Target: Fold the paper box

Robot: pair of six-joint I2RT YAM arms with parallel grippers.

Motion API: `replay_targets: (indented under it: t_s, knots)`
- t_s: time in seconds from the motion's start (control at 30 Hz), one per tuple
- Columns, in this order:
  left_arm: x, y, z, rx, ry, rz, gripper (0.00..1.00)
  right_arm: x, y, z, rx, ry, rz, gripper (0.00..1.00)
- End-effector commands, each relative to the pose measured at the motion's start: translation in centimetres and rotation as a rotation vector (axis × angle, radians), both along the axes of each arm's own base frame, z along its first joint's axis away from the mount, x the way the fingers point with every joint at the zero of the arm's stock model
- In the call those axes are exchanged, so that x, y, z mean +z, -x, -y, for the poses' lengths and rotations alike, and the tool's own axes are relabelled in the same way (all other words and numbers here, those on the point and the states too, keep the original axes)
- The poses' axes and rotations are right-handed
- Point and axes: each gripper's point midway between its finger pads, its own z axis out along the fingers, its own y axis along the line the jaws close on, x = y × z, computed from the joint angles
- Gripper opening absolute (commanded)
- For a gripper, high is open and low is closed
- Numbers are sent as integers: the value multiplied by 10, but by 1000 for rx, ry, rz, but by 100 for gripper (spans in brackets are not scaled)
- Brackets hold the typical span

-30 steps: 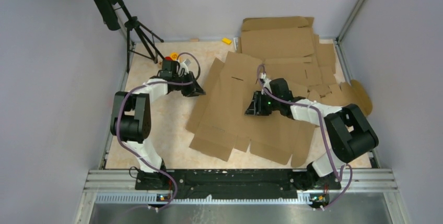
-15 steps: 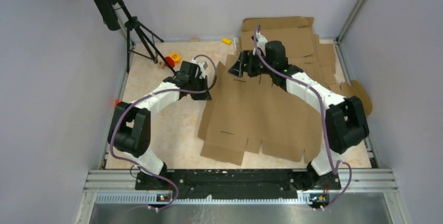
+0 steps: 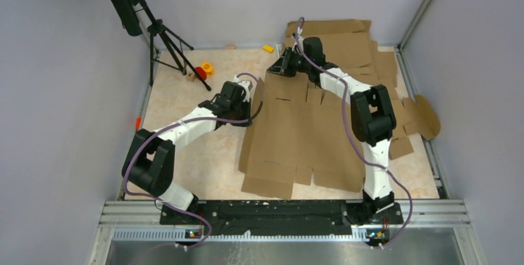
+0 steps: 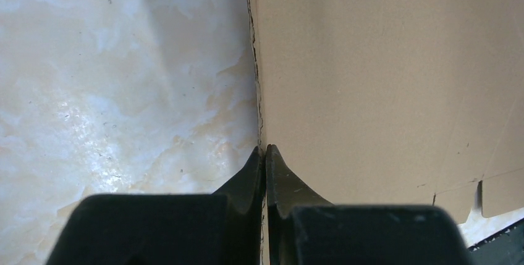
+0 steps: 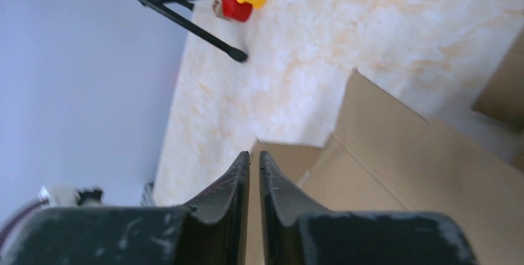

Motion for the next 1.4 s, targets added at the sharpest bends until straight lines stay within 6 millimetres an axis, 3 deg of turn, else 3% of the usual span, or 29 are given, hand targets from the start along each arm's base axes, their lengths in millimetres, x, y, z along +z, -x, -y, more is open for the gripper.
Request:
replay_targets:
  t_s: [0.0, 0.2, 0.4, 0.67, 0.93, 1.27, 1.37]
  knots:
    - [20, -5, 7, -21, -10, 114, 0, 31, -14, -28, 63, -89, 33, 6]
    - [20, 0, 12, -43, -41, 137, 0, 4, -10, -43, 123, -33, 8, 2]
    - [22, -2, 16, -47, -48, 142, 0, -21, 19, -33, 195, 42, -51, 3]
    - [18, 1, 21, -46, -49, 120, 0, -33, 59, -9, 209, 107, -39, 0]
    - [7, 5, 39, -12, -15, 37, 1, -53, 71, -5, 221, 105, -43, 1]
    - [9, 5, 67, 27, 47, -52, 11, -50, 65, -2, 198, 110, 52, 1]
    - [5, 3, 70, 37, 47, -72, 19, -46, 65, -1, 191, 107, 75, 1]
